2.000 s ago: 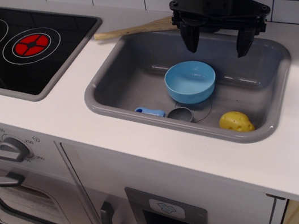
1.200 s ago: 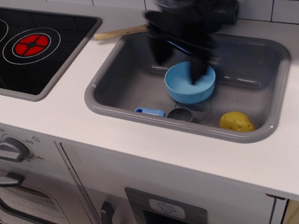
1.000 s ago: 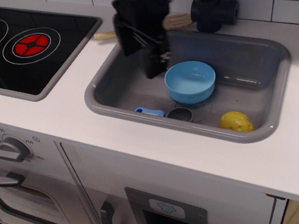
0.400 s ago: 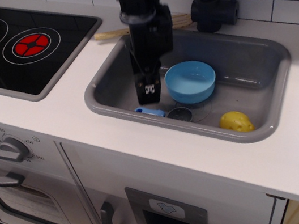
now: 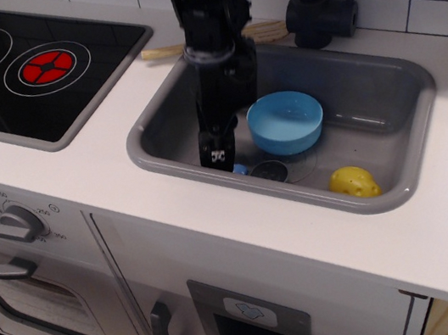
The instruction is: Put spoon in bowl sink
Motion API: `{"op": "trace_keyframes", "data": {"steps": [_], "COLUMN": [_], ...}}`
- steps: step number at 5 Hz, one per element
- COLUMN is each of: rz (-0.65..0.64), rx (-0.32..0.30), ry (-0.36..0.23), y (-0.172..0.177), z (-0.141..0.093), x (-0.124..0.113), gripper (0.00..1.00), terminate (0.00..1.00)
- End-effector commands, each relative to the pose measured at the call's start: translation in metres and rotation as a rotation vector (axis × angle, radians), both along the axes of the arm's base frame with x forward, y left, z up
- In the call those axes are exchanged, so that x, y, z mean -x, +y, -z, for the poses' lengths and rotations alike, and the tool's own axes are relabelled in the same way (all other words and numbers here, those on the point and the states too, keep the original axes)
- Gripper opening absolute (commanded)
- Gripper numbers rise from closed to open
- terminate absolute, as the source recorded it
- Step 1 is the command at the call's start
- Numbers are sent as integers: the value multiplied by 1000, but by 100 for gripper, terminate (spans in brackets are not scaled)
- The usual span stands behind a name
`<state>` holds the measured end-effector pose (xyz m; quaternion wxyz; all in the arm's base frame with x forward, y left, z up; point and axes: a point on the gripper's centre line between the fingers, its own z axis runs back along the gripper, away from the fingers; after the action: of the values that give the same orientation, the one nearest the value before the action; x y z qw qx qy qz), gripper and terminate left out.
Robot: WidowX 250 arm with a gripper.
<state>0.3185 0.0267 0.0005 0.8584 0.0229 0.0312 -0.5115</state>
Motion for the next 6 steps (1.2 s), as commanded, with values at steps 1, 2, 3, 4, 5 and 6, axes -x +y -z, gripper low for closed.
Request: {"op": "trace_keyframes", "data": {"steps": [1, 2, 3, 4, 5, 6], "rz": [31, 50, 92, 98, 114, 124], "rx": [-24, -26, -37, -40, -38, -16], "ry": [-22, -10, -19, 4, 14, 53], "y": [-3, -8, -11, -12, -12, -9], "z": [2, 8, 14, 18, 18, 7], "x": [-16, -13, -9, -5, -3, 1], "gripper": [100, 100, 100, 100, 0, 0], "terminate": [0, 0, 0, 0, 0, 0]}}
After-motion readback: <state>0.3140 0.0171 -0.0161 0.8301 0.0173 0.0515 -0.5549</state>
